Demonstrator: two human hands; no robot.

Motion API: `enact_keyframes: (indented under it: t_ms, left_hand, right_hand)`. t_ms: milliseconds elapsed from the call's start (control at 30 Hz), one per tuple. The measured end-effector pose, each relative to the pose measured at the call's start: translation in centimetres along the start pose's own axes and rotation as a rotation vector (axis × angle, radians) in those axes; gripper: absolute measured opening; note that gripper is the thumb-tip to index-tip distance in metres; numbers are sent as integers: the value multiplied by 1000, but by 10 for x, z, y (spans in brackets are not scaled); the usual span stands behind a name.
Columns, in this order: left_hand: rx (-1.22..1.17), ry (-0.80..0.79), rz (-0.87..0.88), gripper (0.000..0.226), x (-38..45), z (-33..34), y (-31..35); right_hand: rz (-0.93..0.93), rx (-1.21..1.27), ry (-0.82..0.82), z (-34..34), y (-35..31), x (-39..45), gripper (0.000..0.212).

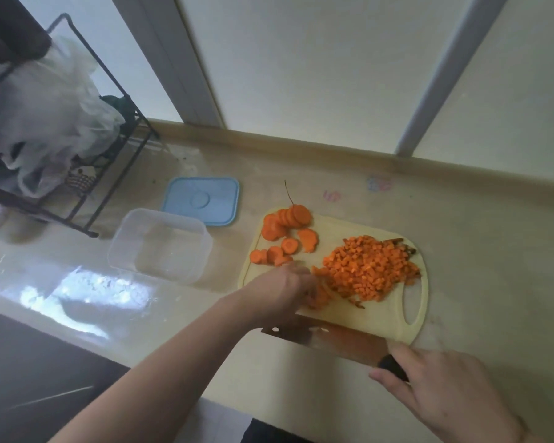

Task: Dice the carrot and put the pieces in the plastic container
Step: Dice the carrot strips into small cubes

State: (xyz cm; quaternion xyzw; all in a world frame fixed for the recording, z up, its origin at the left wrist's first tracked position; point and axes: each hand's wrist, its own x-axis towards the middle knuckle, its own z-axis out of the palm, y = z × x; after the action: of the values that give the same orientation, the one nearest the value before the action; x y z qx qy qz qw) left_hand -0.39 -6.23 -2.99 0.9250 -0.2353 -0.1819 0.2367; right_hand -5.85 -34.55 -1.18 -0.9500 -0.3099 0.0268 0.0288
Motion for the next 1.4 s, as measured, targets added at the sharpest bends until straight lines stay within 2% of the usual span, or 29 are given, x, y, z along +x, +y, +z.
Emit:
enact_keyframes:
  t_ms: [133, 400, 567, 733, 867, 1067, 1200, 1400]
  left_hand:
    - [126, 141, 20, 27, 17, 8, -17]
    - [206, 221, 69, 19, 28, 21, -18]
    - [256, 208, 101, 32, 25, 21, -24]
    - [234, 183, 134, 45, 22, 24, -25]
    - [181, 188, 118, 25, 18, 25, -24]
    - [56, 255, 69, 11, 15, 26, -21]
    - [106, 264, 36, 24, 17, 31, -22]
    - [90, 228, 12, 18, 17, 38, -22]
  right_hand:
    - [71, 1, -40, 4, -1, -12, 69]
    - [173, 3, -240, 10, 1, -33, 67]
    - [233, 15, -295, 9, 3, -36, 67]
    - [237, -25, -238, 11, 3, -41, 71]
    - [260, -33, -280, 9, 6, -42, 69]
    - [291, 36, -330, 15, 11, -45, 68]
    - [316, 102, -254, 10, 13, -45, 69]
    - [278, 92, -179, 10, 15, -48, 68]
